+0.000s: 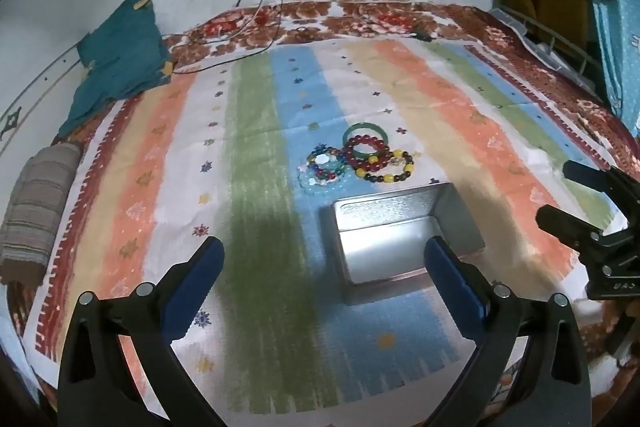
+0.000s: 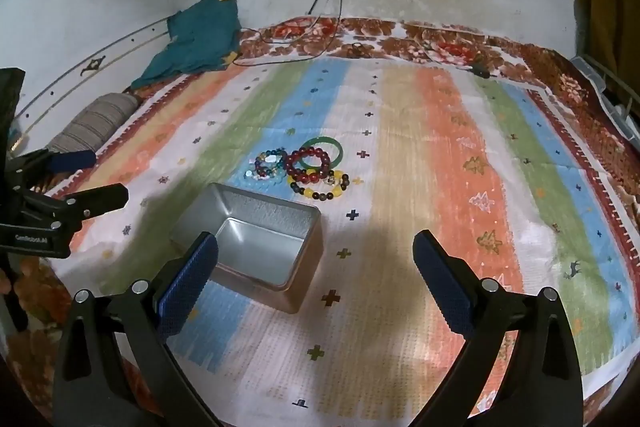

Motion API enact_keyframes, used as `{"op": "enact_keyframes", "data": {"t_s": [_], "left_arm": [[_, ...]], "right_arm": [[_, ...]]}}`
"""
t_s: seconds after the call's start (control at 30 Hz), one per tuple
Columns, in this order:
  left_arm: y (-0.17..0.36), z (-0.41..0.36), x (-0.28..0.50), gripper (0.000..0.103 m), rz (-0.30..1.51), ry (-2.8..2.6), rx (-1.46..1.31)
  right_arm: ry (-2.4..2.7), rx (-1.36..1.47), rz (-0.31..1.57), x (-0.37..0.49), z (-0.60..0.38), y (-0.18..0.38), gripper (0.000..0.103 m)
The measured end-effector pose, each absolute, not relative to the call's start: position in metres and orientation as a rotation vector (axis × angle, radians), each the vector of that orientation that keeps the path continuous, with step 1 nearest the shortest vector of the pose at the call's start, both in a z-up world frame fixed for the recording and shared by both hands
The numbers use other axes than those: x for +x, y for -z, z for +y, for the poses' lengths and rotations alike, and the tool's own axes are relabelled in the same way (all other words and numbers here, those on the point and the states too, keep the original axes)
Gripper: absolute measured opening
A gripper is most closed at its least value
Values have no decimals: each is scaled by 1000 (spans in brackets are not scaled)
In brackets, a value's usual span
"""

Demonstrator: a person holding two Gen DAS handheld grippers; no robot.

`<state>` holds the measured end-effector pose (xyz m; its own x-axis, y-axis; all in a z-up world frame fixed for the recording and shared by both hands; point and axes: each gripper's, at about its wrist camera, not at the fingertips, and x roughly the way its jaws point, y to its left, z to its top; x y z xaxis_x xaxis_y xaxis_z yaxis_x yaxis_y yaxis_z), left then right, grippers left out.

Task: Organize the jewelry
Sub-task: 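Move both grippers forward past the silver tin toward the bracelet pile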

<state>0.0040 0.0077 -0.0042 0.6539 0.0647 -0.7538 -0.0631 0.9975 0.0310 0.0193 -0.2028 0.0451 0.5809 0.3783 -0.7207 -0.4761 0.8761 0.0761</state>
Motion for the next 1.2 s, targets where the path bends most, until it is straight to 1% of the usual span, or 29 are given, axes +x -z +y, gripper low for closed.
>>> {"op": "enact_keyframes", "data": {"t_s": [0.17, 0.57, 0.9, 1.2], "left_arm": [[5, 14, 5, 98, 863, -97, -31], [3, 16, 10, 98, 838, -89, -6], [6, 35, 24, 97, 876, -139, -81], [12, 34, 42, 97, 907, -137, -63]], "right_arm": [[-492, -128, 823, 24, -205, -43, 99], [-485, -129, 832, 30, -204, -42, 99], [-483, -141, 843, 37, -201, -38, 99], [-485, -91, 858, 54, -196, -37, 99]]}}
